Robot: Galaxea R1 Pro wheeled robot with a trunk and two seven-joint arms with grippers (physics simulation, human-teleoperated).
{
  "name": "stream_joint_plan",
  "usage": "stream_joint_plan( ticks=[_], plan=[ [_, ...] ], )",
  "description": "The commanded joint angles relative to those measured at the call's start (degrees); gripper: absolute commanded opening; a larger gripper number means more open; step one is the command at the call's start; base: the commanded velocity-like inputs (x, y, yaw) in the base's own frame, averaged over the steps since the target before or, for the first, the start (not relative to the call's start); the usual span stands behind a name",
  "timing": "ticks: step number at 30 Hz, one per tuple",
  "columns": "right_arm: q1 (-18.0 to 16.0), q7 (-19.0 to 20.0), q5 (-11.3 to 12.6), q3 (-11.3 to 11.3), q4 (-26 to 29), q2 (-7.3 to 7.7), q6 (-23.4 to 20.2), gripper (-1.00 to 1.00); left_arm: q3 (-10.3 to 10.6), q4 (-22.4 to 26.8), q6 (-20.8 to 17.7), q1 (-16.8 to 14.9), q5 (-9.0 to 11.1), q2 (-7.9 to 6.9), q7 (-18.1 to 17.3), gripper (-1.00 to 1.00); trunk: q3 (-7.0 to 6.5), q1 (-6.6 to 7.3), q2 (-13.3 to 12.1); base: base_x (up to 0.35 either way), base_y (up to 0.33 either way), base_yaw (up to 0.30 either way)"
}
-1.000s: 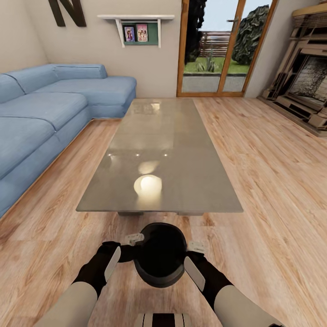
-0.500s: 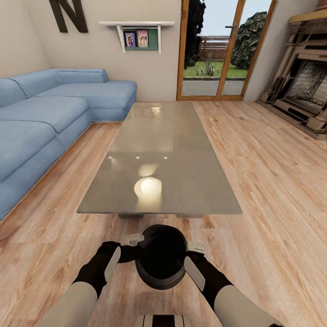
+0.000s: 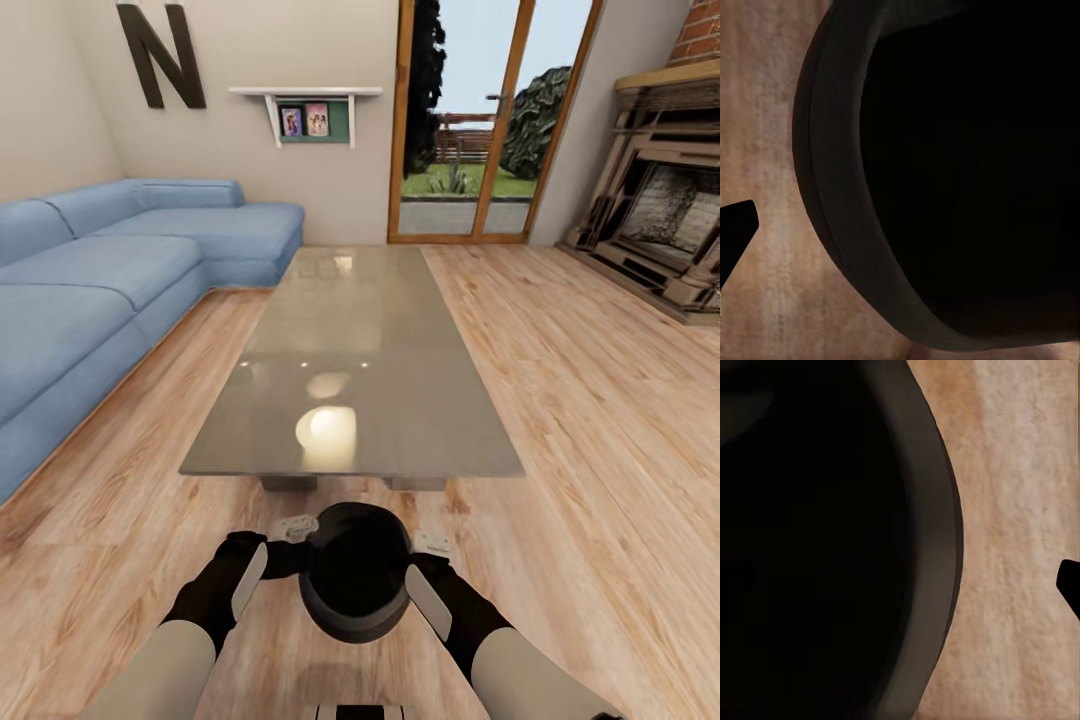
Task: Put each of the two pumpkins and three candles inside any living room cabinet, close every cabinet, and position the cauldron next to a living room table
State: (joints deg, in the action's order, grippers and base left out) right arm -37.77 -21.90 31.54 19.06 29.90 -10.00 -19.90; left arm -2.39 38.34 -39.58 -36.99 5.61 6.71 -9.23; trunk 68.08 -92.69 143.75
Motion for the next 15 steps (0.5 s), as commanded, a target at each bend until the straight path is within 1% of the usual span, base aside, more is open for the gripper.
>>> stream_joint_plan(
  ticks=[1, 5, 13, 15],
  plan=[
    [-0.04, -0.42, 0.25, 0.17, 0.07, 0.0, -0.2, 1.0, -0.17, 0.06, -0.36, -0.01, 0.38, 0.05, 0.09, 1.0, -0.18, 0.03, 0.0, -0.006, 0.0, 0.0],
    [-0.03, -0.41, 0.24, 0.18, 0.07, 0.0, -0.17, 1.0, -0.16, 0.06, -0.33, -0.01, 0.37, 0.06, 0.15, 1.0, -1.07, 0.14, -0.05, -0.12, 0.0, 0.0],
    [-0.03, -0.41, 0.23, 0.19, 0.07, 0.0, -0.14, 1.0, -0.28, 0.06, -0.37, -0.01, 0.37, 0.06, 0.16, 1.0, -2.84, 0.34, -0.16, -0.027, 0.0, 0.0],
    [-0.03, -0.42, 0.24, 0.19, 0.07, 0.0, -0.15, 1.0, -0.21, 0.06, -0.38, -0.01, 0.37, 0.06, 0.14, 1.0, -3.28, 0.39, -0.18, -0.16, 0.0, 0.0]
  ],
)
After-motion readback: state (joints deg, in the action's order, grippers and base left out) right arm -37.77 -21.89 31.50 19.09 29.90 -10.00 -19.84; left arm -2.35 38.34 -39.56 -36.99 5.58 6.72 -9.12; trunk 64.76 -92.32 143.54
